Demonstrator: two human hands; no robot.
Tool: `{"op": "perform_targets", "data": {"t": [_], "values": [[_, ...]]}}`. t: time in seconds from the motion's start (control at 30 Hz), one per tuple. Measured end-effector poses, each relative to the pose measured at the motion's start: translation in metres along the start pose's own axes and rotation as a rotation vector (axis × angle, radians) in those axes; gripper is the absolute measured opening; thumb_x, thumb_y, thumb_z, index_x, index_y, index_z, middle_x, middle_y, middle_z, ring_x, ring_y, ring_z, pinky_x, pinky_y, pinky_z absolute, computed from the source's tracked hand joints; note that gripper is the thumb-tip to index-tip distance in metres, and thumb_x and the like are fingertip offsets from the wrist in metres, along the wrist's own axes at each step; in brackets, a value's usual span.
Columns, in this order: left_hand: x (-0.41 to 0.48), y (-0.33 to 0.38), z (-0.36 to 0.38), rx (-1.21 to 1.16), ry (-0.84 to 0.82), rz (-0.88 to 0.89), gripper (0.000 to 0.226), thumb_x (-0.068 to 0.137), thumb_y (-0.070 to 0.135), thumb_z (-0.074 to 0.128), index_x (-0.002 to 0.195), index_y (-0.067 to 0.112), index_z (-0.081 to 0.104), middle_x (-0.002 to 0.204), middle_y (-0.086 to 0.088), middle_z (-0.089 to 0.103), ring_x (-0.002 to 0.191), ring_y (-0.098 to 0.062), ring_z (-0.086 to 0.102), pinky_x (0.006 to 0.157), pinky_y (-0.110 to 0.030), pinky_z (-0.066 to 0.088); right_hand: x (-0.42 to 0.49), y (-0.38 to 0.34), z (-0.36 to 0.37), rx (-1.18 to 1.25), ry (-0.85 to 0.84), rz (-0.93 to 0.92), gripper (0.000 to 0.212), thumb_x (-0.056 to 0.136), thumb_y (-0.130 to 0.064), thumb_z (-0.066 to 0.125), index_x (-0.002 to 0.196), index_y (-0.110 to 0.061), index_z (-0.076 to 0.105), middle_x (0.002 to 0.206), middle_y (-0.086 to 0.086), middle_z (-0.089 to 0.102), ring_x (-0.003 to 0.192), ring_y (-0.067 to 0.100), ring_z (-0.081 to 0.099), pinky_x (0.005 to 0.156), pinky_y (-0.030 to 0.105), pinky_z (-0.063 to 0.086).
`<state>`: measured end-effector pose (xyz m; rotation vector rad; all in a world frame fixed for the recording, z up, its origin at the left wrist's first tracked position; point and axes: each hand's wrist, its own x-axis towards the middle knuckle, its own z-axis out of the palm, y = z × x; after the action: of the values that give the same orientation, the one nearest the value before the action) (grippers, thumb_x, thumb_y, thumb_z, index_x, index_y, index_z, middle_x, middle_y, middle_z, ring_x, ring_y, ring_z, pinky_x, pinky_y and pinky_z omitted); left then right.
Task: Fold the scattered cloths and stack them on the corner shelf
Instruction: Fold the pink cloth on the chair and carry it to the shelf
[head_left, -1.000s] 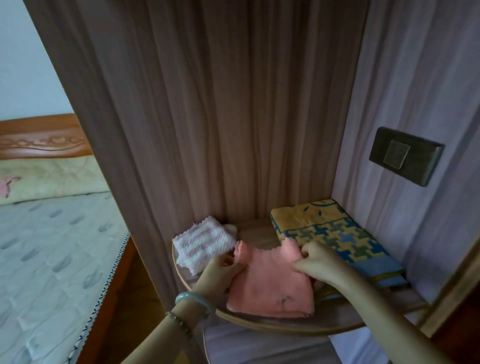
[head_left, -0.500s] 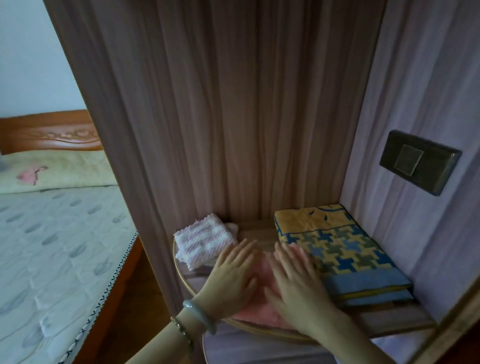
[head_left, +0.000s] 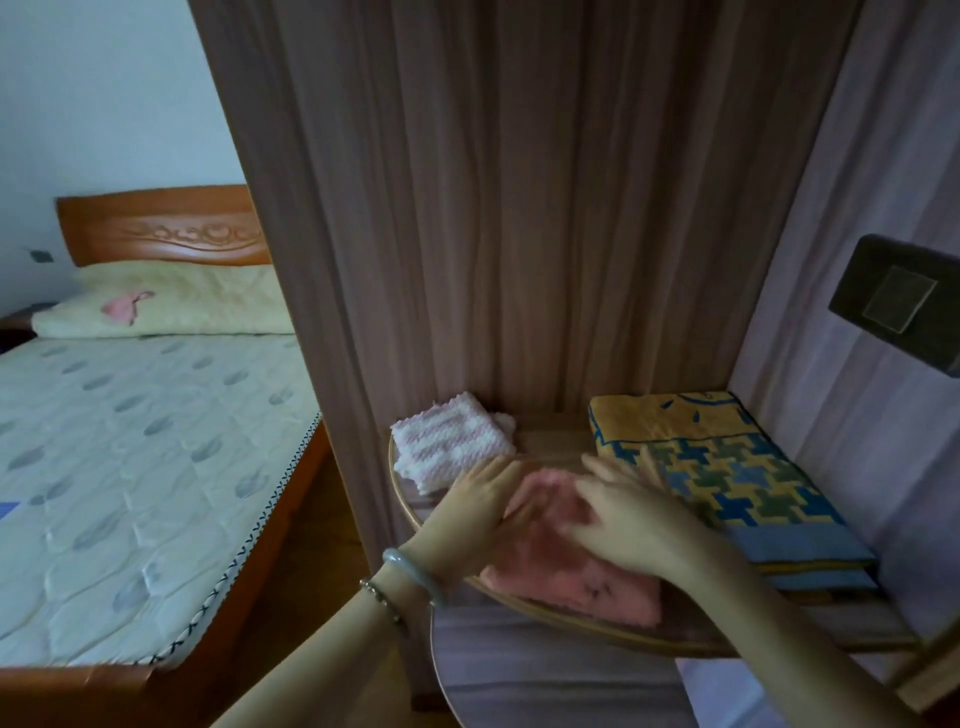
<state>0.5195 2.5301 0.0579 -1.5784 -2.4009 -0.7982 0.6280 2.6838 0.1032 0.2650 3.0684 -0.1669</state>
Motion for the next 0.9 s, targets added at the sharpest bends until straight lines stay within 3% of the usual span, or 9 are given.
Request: {"op": "perform_targets", "data": {"t": [0.1,0.17,0.23,0.33,0.47,0.57,0.67,0.77,0.9], "values": [[-0.015,-0.003,-0.034,-0.065,0.16,-0.064,0.054,0.09,0.049,0.039,0.125,0.012,0.056,0.126,-0.002,0.058,0.116,-0.011,0.046,0.101,-0.023,0.034,0.006,-0.026,-0.019,0.193,0.19,-0.091,0.041,0.087,-0.046,0.054,0.124,-0.027,0.056,0.134,-0.002,0.05,0.128,0.021,0.043,0.108,0.04,0.032],[-0.034,-0.012,-0.061,-0.015,0.256,-0.14,0.057,0.089,0.051,0.038,0.129,0.013,0.054,0.13,-0.001,0.055,0.12,-0.01,0.043,0.102,-0.025,0.033,0.009,-0.058,-0.03,0.339,0.343,-0.189,0.035,0.086,-0.035,0.06,0.117,-0.02,0.063,0.121,0.0,0.059,0.114,0.019,0.053,0.096,0.03,0.04],[-0.065,-0.023,-0.091,0.023,0.356,-0.246,0.057,0.089,0.053,0.038,0.131,0.017,0.05,0.133,0.0,0.052,0.124,-0.014,0.044,0.105,-0.032,0.035,0.012,-0.099,-0.036,0.38,0.418,-0.292,0.041,0.085,-0.041,0.058,0.118,-0.018,0.063,0.12,-0.001,0.061,0.113,0.018,0.053,0.095,0.023,0.036],[-0.127,-0.043,-0.136,0.07,0.446,-0.408,0.055,0.091,0.054,0.038,0.137,0.023,0.042,0.14,0.004,0.043,0.131,-0.008,0.035,0.109,-0.031,0.029,0.021,-0.173,-0.039,0.449,0.362,-0.484,0.056,0.082,-0.053,0.05,0.129,-0.022,0.055,0.13,-0.004,0.057,0.12,0.014,0.049,0.103,0.024,0.032],[-0.215,-0.065,-0.188,0.183,0.479,-0.59,0.061,0.09,0.057,0.04,0.139,0.02,0.04,0.144,0.001,0.04,0.134,-0.015,0.034,0.112,-0.039,0.029,0.031,-0.272,-0.026,0.526,0.159,-0.637,0.063,0.09,-0.045,0.056,0.145,-0.03,0.029,0.151,-0.006,0.033,0.138,0.014,0.029,0.113,0.036,0.028],[-0.283,-0.079,-0.219,0.288,0.483,-0.723,0.06,0.093,0.049,0.046,0.144,0.019,0.033,0.152,-0.001,0.03,0.14,-0.018,0.024,0.116,-0.038,0.016,0.037,-0.346,-0.005,0.453,0.117,-0.715,0.073,0.09,-0.05,0.053,0.149,-0.033,0.013,0.158,-0.004,0.014,0.145,0.016,0.01,0.116,0.039,0.015],[-0.352,-0.094,-0.247,0.431,0.482,-0.855,0.073,0.09,0.06,0.042,0.15,0.023,0.02,0.158,0.001,0.016,0.144,-0.018,0.012,0.116,-0.037,0.006,0.041,-0.413,0.014,0.365,0.075,-0.773,0.081,0.09,-0.055,0.05,0.15,-0.034,-0.001,0.16,-0.002,-0.006,0.147,0.018,-0.007,0.118,0.041,0.002],[-0.412,-0.101,-0.273,0.46,0.531,-0.938,0.08,0.088,0.062,0.045,0.15,0.025,0.014,0.159,0.003,0.01,0.145,-0.015,0.005,0.115,-0.035,0.001,0.038,-0.468,0.026,0.411,0.028,-0.838,0.085,0.089,-0.052,0.052,0.15,-0.034,-0.005,0.16,-0.001,-0.011,0.147,0.018,-0.009,0.117,0.04,0.0],[-0.475,-0.11,-0.307,0.41,0.588,-1.018,0.089,0.081,0.07,0.046,0.15,0.03,0.007,0.159,0.004,0.009,0.146,-0.015,0.007,0.118,-0.043,0.011,0.041,-0.528,0.037,0.574,-0.046,-0.902,0.091,0.086,-0.048,0.059,0.149,-0.037,-0.005,0.16,-0.001,-0.005,0.147,0.018,-0.002,0.117,0.04,0.004]]}}
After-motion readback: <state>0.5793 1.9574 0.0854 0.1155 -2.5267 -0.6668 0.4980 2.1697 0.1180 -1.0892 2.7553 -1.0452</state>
